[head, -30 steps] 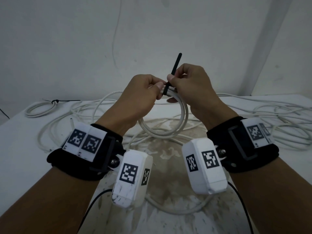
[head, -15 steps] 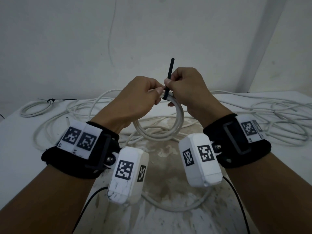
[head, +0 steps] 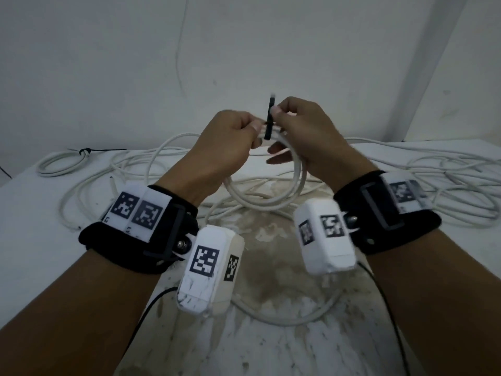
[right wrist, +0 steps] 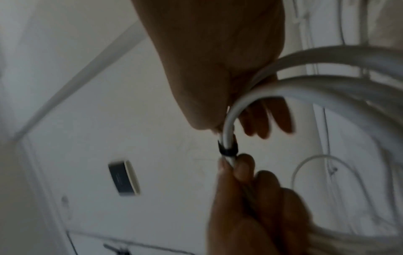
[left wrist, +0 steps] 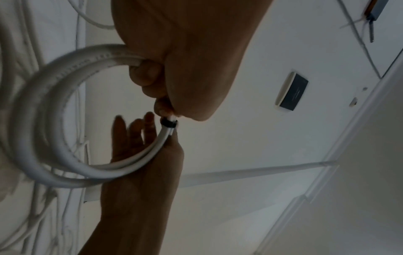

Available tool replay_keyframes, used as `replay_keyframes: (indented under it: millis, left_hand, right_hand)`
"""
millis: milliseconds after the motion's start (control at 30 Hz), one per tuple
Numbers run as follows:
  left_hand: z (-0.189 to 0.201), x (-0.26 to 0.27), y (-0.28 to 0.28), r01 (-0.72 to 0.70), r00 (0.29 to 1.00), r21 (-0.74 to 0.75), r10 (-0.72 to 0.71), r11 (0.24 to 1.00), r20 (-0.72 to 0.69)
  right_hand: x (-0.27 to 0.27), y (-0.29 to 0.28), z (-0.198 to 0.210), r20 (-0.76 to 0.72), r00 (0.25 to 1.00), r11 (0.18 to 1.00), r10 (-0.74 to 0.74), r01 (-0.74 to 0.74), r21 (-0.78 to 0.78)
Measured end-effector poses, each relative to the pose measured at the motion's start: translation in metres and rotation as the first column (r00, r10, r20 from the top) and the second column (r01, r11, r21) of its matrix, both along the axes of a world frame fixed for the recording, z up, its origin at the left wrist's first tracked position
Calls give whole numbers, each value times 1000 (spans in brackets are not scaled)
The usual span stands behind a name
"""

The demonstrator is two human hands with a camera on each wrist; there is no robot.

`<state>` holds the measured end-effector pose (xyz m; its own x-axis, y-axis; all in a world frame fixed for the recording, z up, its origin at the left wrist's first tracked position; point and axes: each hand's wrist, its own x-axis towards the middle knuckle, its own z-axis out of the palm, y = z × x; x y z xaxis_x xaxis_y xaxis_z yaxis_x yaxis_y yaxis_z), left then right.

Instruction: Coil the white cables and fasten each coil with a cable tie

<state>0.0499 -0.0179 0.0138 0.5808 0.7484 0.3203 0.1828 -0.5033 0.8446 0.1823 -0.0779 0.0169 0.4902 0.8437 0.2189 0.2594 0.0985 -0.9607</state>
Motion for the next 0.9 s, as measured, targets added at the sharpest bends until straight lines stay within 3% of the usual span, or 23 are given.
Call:
replay_keyframes:
  millis: [100,167,267,400,633,733,900]
  left_hand:
    - [10,-8,9,-42,994,-14,43,999,102]
    - [15,-15,12,-18,992,-54,24,998,123]
    - [18,-19,8,29,979,-128,-3,991,202]
    - [18,-12,1,3,953,-260,76,966,294]
    - [16,-8,-1,185,844,-560,160,808,511]
    - [16,-9,1,149,824,-575,221,804,522]
    - [19,-13,3,-34,861,-389,225,920,456]
  right_hand:
    - [6,-13,10,-288,910,939,298,-333,-81]
    - [7,-15,15,-343,860,905,379,-422,-58]
    - [-1,-10,17,-343,878,934,334,-357,-6]
    - [-6,-4,16,-438,878,981,193,-169,94]
    - [-15,-2,17,-564,819,989,105,-28,143]
    - [-21,-2,17,-552,825,987,122,-44,152]
    - [-22,-5,18,-478,874,990,87,-23,137]
